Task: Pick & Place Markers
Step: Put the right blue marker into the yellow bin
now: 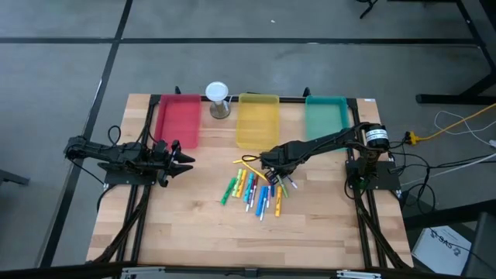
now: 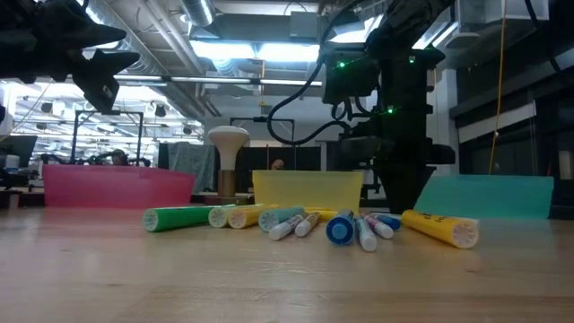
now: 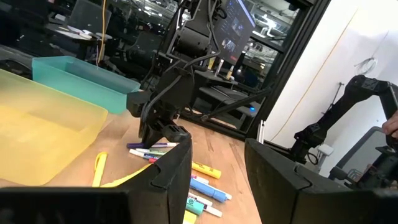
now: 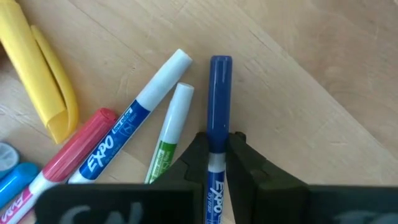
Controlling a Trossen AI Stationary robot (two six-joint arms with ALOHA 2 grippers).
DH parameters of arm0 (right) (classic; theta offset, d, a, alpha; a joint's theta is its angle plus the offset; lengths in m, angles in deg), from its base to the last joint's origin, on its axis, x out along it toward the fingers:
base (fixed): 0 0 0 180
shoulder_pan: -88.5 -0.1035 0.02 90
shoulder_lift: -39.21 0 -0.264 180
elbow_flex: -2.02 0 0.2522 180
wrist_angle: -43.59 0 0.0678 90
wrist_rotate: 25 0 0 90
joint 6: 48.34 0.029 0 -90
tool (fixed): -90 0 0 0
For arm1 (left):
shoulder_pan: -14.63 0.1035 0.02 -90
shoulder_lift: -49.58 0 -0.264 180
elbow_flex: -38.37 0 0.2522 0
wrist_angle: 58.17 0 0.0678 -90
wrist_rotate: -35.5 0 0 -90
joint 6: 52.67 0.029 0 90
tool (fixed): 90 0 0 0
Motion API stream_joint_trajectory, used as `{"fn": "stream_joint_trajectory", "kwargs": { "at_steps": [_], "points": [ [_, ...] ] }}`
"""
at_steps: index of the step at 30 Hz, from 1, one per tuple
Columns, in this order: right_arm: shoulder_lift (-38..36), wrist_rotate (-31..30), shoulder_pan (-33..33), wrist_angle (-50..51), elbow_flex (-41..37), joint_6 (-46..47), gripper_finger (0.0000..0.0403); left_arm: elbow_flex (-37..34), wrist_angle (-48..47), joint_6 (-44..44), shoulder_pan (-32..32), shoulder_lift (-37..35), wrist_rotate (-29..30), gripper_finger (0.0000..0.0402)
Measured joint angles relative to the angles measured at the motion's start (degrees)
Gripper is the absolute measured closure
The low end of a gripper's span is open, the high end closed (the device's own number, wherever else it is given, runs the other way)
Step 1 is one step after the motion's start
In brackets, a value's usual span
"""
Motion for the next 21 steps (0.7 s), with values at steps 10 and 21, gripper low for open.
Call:
{"fn": "stream_joint_trajectory", "kwargs": {
  "at_steps": [10,21],
  "points": [
    [0.0,0.4,0.0,-0.1,0.0,-0.3,0.0367,0.0,0.0,0.0,0.0,0.0,0.0,0.0258],
    [-0.7,0.7,0.0,0.0,-0.1,-0.9,0.0367,0.0,0.0,0.0,0.0,0.0,0.0,0.0258]
  ]
}}
